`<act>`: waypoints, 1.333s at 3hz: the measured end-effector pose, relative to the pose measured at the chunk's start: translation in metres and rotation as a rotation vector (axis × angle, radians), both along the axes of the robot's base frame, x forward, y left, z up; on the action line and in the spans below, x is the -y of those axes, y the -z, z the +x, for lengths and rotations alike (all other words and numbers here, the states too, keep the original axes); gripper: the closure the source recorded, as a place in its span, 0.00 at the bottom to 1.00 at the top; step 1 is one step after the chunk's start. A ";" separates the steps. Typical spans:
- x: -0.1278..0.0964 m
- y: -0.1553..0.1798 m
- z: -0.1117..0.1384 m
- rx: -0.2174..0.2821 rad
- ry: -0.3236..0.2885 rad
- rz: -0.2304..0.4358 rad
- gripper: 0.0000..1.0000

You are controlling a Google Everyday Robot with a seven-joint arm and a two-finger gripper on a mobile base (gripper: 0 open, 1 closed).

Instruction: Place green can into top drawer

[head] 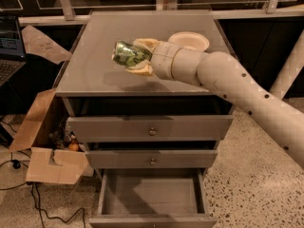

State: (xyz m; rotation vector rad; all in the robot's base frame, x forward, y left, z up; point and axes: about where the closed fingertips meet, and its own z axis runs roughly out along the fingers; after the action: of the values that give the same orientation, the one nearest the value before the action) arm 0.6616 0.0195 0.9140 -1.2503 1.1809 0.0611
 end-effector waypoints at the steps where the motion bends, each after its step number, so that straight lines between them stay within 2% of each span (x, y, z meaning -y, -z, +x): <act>1: 0.003 0.015 0.006 -0.037 0.030 0.007 1.00; 2: 0.004 0.016 0.006 -0.041 0.033 0.009 0.81; 4: 0.003 0.016 0.006 -0.041 0.033 0.009 0.35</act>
Offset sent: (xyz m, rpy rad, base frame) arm 0.0052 -0.0023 -0.0134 0.0066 0.0334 -0.0273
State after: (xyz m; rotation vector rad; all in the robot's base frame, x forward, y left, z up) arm 0.6680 0.0160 0.8980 -1.2261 1.2350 0.0675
